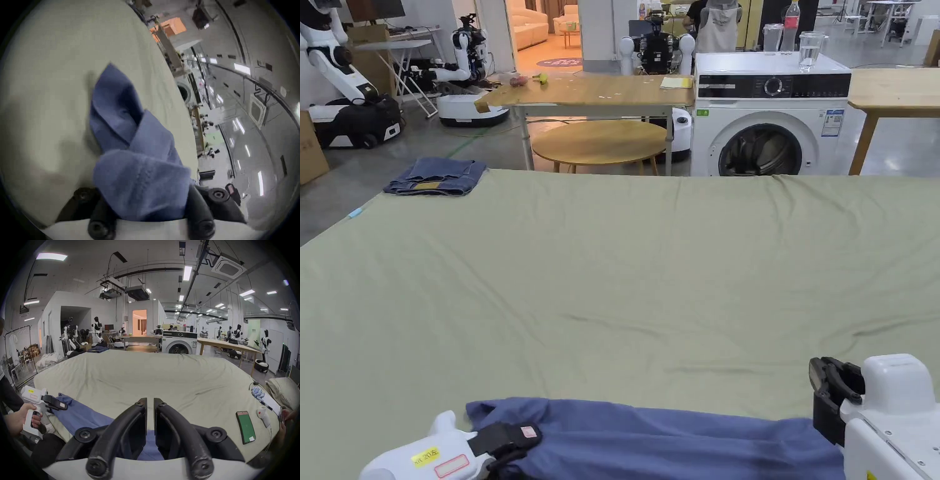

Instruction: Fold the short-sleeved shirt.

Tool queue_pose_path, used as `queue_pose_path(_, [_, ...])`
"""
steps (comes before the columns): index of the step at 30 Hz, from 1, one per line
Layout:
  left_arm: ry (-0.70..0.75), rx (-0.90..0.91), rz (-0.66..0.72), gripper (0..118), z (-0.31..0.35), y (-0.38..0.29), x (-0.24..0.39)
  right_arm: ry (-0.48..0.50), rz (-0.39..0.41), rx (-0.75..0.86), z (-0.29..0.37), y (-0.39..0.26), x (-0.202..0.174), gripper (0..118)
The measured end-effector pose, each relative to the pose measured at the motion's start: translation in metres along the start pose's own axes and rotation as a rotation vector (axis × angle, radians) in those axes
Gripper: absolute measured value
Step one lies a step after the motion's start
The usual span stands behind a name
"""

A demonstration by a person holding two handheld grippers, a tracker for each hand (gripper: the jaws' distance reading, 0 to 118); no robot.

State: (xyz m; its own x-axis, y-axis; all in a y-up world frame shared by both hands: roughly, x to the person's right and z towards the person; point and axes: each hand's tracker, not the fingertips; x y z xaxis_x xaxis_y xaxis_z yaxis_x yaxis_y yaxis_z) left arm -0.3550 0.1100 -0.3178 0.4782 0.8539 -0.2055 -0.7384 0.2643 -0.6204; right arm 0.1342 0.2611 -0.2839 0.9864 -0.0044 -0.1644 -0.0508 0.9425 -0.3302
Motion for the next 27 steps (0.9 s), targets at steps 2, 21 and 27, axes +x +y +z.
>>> queue_pose_path(2, [0.104, 0.010, -0.129, 6, 0.009, 0.006, 0.008, -0.002, 0.003, -0.002, -0.001, 0.000, 0.001, 6])
queue_pose_path(21, [0.471, 0.034, -1.313, 6, -0.040, -0.115, 0.193, 0.005, 0.013, -0.012, 0.003, -0.009, -0.006, 6])
queue_pose_path(27, [0.622, -0.089, -1.522, 6, -0.106, -0.189, 0.181, 0.002, 0.014, -0.021, 0.006, -0.019, -0.002, 6])
